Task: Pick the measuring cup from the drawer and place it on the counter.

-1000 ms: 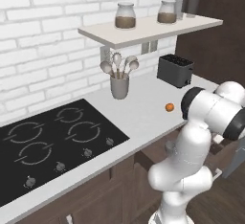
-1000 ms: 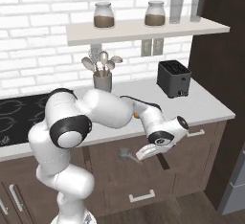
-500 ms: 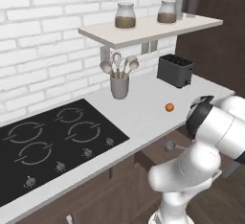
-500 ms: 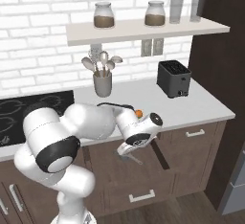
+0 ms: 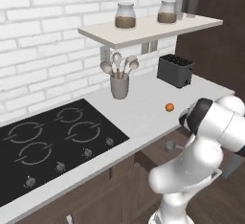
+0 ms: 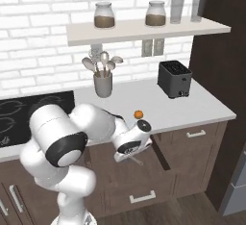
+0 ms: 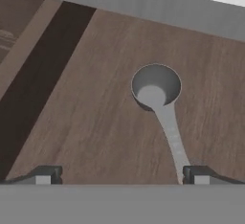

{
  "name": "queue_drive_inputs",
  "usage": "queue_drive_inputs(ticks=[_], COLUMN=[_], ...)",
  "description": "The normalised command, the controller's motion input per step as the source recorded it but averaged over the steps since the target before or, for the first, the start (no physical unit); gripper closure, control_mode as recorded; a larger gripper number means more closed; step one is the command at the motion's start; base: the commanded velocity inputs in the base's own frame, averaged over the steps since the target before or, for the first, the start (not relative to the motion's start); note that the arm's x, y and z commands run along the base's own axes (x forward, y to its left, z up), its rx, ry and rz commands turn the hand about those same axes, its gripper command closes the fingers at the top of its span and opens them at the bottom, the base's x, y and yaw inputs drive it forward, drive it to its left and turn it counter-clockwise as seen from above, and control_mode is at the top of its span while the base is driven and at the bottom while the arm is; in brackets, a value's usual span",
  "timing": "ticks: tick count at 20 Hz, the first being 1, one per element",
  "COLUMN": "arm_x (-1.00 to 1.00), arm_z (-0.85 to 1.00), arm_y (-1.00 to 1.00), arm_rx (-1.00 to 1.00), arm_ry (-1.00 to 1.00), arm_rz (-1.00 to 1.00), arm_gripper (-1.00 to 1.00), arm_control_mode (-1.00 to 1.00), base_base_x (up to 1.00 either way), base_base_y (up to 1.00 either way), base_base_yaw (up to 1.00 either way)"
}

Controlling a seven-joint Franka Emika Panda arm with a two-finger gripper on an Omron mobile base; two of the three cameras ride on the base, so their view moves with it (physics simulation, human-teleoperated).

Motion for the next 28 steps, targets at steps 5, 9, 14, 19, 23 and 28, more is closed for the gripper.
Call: queue_drive_inputs(ticks=[5,9,14,19,23,28], arm_x=[0.37,0.28,0.34,0.35,0.26,0.16], arm_z=[-0.37,-0.17,-0.22,-0.37,-0.4,-0.46], arm_y=[-0.25,-0.54,-0.32,-0.03,0.0,0.0], arm_rx=[-0.04,0.0,0.0,0.0,0.0,-0.01], arm_ry=[0.07,0.04,0.03,0.0,0.0,0.0], arm_rz=[0.0,0.0,0.0,0.0,0.0,0.0], arm_gripper=[-1.0,-1.0,-1.0,-1.0,-1.0,1.0], arm_control_mode=[-1.0,-1.0,-1.0,-1.0,-1.0,-1.0], base_base_x=[0.0,0.0,0.0,0.0,0.0,0.0], base_base_y=[0.0,0.0,0.0,0.0,0.0,0.0], base_base_yaw=[0.0,0.0,0.0,0.0,0.0,0.0])
